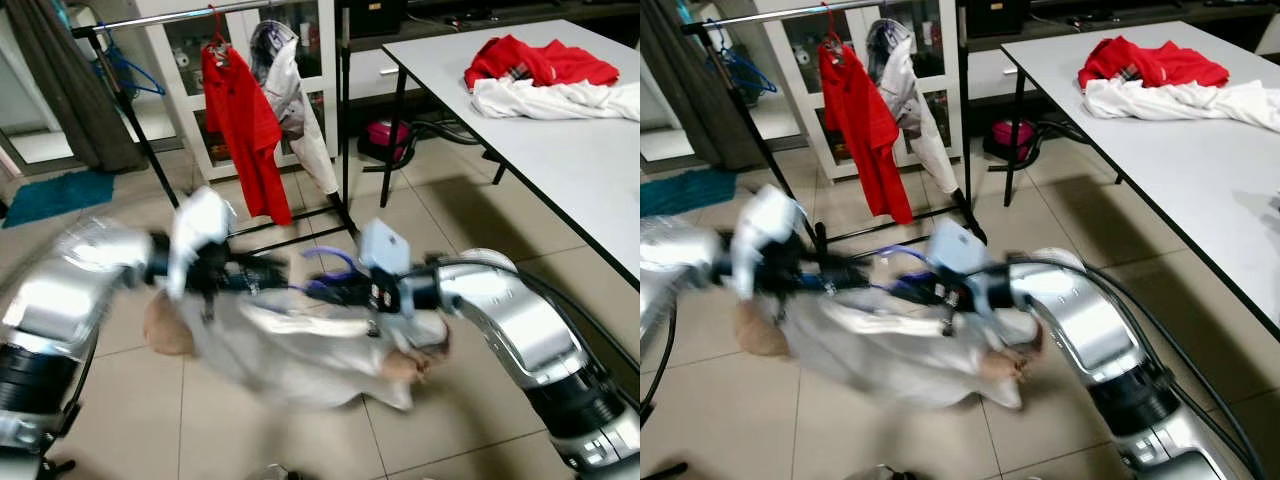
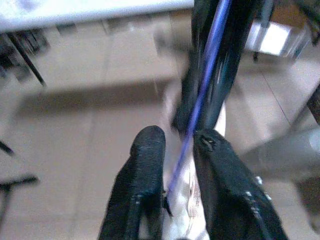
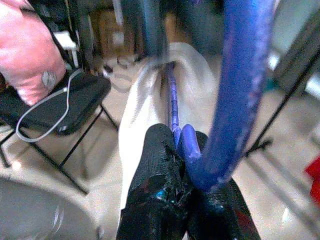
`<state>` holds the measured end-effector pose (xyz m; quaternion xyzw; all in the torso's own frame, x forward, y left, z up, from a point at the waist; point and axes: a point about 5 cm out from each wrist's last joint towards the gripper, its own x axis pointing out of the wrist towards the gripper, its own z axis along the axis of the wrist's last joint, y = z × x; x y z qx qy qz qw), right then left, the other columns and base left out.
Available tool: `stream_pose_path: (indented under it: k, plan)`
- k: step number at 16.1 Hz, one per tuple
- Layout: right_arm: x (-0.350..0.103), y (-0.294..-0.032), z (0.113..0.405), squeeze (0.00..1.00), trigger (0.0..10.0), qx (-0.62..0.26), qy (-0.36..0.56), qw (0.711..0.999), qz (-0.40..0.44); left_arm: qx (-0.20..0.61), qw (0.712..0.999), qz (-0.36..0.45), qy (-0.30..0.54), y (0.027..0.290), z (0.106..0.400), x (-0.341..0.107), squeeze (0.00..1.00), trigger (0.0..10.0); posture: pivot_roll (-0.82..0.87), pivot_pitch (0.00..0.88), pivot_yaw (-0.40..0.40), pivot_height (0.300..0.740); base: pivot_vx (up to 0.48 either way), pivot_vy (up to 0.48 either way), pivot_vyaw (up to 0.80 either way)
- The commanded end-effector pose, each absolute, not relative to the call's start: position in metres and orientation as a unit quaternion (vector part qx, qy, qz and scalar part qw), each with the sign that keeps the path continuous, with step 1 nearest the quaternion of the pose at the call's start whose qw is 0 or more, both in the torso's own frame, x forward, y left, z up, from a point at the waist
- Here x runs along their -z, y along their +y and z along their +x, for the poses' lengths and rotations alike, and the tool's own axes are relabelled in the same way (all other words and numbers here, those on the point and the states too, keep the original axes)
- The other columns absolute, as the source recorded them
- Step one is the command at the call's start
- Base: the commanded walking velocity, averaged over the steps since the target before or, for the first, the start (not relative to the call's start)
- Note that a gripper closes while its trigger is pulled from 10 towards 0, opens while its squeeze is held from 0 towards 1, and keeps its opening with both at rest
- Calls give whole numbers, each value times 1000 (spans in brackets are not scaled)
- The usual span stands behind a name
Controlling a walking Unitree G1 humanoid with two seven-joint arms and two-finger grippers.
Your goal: Hang hanger
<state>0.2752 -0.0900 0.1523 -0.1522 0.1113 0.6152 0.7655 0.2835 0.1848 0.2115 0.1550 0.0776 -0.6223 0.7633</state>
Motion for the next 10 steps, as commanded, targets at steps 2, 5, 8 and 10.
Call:
stream_pose_path:
  k: [2,5,8,10]
  plan:
    - [-153,-87,272,0,0,-610,96,774,-142,615,773,143,58,189,286,-222,1000,10000,-87,0,130,740,0,0,0]
    - [-147,-87,271,0,0,-587,98,793,-131,536,835,123,12,190,298,-227,1000,10000,-78,0,131,740,0,0,0]
    - [-136,-97,287,0,0,-457,91,877,-121,387,919,76,10,200,299,-211,1000,10000,-85,0,129,740,0,0,0]
    - [-127,-113,291,0,0,-339,113,932,-64,315,949,20,21,200,281,-189,1000,10000,-80,0,116,740,0,0,0]
